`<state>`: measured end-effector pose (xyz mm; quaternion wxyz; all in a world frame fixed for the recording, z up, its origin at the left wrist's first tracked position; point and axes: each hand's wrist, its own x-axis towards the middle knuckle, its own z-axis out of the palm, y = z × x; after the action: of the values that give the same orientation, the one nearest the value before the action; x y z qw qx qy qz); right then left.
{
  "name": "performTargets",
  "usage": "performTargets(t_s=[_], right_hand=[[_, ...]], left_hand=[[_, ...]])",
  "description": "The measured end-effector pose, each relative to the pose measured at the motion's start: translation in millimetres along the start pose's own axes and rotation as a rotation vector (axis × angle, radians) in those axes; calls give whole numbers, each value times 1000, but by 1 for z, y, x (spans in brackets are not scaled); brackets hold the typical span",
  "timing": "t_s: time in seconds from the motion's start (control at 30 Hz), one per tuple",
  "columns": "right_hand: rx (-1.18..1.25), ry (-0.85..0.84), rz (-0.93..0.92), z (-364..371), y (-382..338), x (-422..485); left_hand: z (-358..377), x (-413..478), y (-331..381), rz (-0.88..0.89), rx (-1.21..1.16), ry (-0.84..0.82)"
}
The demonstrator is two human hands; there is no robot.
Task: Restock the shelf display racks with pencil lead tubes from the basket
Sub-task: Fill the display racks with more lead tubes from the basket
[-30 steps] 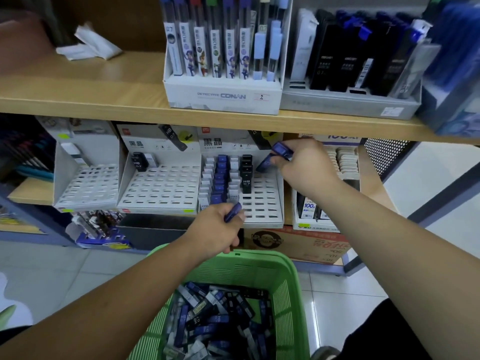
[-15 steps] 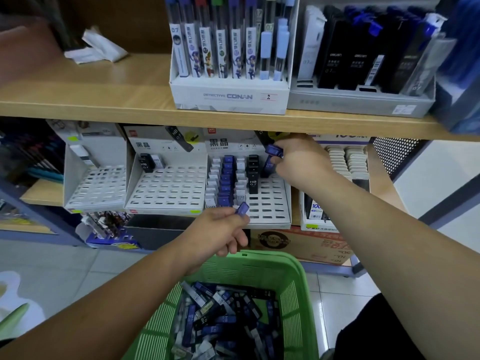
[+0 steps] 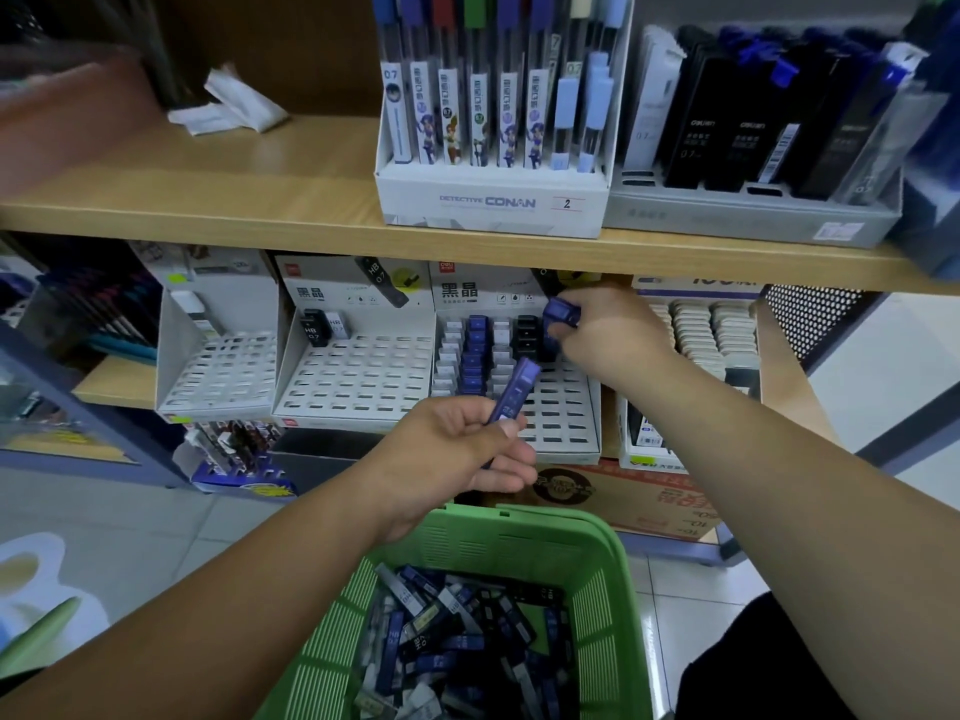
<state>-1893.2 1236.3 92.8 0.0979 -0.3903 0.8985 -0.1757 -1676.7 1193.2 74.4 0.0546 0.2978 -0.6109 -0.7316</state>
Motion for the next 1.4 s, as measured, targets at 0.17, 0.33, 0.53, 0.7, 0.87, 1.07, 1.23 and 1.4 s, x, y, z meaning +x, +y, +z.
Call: performTargets(t_s=[0.17,0.33,0.53,0.7,0.87,1.07,1.23,1.4], right_hand=[[787,-220,-4,-18,3,-26],[1035,-489,-127,-29,23,-40],[886,-256,-125,-33,36,-43],[472,64,-99,-29,42,-32],[402,144,-81,-12,37,-16],[226,101,-38,-6,26,-4],[243,91,-57,-5,16,-6],[231,132,-38,-1,13,-5]], left_hand=[[7,7,9,20,-1,46],[16,19,12,-66,-310,2],[26,30,4,-31,-46,113],[12,37,-36,223,1136,208],[8,47,-44,240,1063,292],[2,53,-49,228,966,265],[-5,52,-51,235,930,247],[-7,52,-54,227,884,230]])
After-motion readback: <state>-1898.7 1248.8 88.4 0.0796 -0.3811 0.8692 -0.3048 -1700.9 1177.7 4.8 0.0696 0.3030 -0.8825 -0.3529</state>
